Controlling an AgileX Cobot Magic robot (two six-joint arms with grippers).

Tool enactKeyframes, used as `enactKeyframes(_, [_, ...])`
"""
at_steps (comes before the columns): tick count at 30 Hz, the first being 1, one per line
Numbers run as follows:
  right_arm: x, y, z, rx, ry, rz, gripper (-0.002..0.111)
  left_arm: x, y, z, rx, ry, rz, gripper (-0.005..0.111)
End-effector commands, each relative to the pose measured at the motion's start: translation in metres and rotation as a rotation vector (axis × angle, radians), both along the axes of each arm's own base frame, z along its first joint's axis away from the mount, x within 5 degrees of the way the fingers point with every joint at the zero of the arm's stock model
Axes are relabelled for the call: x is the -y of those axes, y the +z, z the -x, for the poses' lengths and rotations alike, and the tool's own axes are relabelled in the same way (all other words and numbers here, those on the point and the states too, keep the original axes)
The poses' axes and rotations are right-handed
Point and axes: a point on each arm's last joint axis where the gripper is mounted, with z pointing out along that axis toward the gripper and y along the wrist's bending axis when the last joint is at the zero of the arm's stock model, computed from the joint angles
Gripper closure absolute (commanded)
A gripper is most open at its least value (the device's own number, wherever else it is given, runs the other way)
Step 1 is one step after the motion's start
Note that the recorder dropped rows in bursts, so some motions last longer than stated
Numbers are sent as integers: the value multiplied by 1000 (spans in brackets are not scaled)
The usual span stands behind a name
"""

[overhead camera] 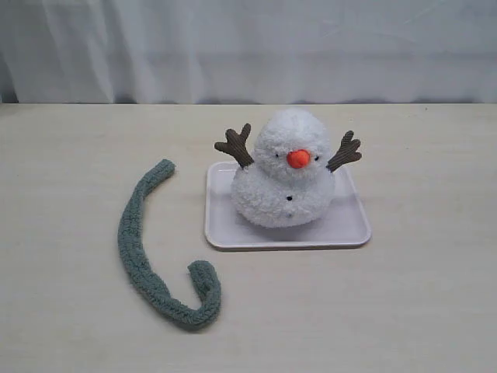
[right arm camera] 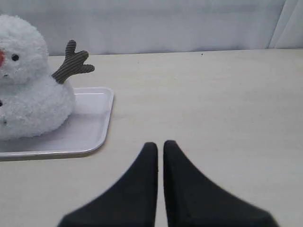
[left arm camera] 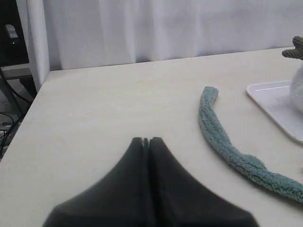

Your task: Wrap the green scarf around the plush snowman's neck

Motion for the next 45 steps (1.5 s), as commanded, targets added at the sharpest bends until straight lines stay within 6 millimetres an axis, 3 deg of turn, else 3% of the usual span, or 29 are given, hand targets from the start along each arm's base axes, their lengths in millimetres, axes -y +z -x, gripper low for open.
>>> enactKeyframes(1, [0,1,0,12,3,12,104,0,0,0,6,0,1,107])
enactKeyframes(10, [-1,31,-3,346,17,70,104,0,0,0,6,0,1,107])
enactKeyframes(15, [-3,67,8,765,33,50,104,0,0,0,6,0,1,107])
enactKeyframes(17, [-5,83,18,973,69,-59,104,0,0,0,6,0,1,107])
enactKeyframes(18, [-5,91,26,1093,134,-238,104,0,0,0,6,0,1,107])
enactKeyframes(20, [-6,102,32,1147,182,-350,104,0,0,0,6,0,1,107])
enactKeyframes(24, [-8,162,21,813,123,-241,103,0,0,0,6,0,1,107])
enactKeyframes(26, [-8,194,11,741,105,-163,89,0,0,0,6,0,1,107])
enactKeyframes(29, [-3,219,-16,624,43,-176,58,0,0,0,6,0,1,107])
enactKeyframes(32, [-2,220,-41,544,28,-121,45,0,0,0,6,0,1,107])
enactKeyframes(36, [7,206,-79,348,-70,-59,45,0,0,0,6,0,1,107])
enactKeyframes(40, [21,185,-117,28,-208,-1,45,0,0,0,6,0,1,107])
enactKeyframes(45, [6,189,-151,-399,-38,-24,45,0,0,0,6,0,1,107])
